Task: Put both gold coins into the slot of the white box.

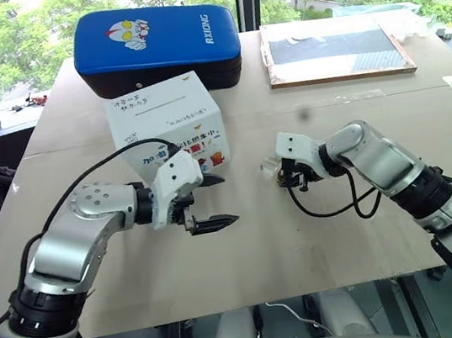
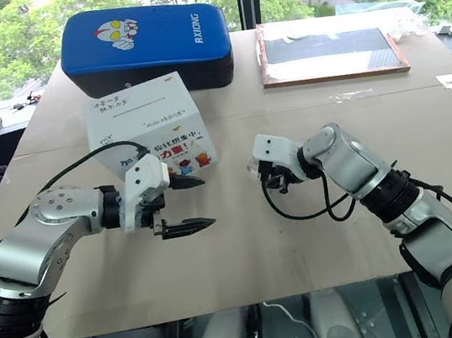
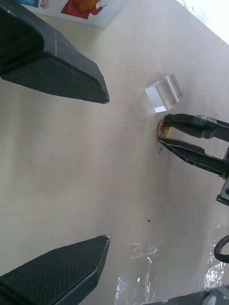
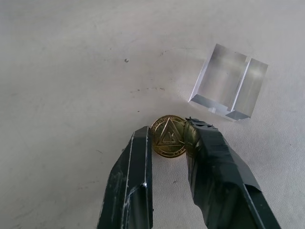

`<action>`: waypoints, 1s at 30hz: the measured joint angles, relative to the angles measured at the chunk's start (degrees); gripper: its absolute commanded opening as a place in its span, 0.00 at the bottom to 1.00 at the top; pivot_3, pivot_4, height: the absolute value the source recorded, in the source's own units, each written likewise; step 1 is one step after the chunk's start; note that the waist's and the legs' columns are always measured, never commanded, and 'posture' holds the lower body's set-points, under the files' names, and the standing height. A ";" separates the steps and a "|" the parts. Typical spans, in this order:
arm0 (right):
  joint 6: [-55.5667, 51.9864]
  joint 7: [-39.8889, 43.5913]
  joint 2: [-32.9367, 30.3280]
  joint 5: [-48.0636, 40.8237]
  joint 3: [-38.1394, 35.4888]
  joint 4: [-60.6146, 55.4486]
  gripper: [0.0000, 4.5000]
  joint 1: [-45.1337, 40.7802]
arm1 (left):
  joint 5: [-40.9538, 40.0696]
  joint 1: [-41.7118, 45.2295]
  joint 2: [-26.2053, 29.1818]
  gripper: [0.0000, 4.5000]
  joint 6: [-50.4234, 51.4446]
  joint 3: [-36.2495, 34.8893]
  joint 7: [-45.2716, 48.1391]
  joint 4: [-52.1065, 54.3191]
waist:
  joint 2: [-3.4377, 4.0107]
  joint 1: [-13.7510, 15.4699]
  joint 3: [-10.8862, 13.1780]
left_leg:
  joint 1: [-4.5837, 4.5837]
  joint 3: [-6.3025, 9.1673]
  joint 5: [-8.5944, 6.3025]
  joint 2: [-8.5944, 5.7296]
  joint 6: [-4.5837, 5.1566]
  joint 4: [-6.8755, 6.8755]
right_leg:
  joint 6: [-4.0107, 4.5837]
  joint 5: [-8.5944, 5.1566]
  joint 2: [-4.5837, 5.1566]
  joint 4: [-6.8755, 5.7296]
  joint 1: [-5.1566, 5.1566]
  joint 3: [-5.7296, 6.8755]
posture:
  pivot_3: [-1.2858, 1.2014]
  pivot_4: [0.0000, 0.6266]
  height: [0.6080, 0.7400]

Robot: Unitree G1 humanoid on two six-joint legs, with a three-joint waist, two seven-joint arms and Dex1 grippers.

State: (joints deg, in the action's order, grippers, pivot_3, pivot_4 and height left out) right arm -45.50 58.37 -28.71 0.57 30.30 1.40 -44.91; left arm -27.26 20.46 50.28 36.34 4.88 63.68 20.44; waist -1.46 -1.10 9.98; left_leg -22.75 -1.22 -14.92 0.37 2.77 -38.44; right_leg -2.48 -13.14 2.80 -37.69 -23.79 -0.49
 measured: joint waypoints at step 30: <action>30.50 -16.06 6.27 5.82 -7.57 -11.92 0.11 11.33 | -12.77 4.06 -26.65 0.51 9.87 -9.92 -26.20 -7.15 | 0.05 0.49 0.05 | -0.21 0.10 0.05 -0.12 -0.10 0.02 | -0.04 0.02 0.23 0.03 -0.08 0.15 | 0.52 0.24 1.00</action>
State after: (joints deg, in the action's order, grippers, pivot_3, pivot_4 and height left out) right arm -15.00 42.31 -22.43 6.39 22.73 -10.52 -33.58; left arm -40.03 24.52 23.63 46.22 -5.04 37.48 13.29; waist -1.41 -0.62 10.03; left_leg -22.96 -1.12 -14.87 0.25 2.67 -38.42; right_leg -2.53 -13.12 3.03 -37.67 -23.87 -0.35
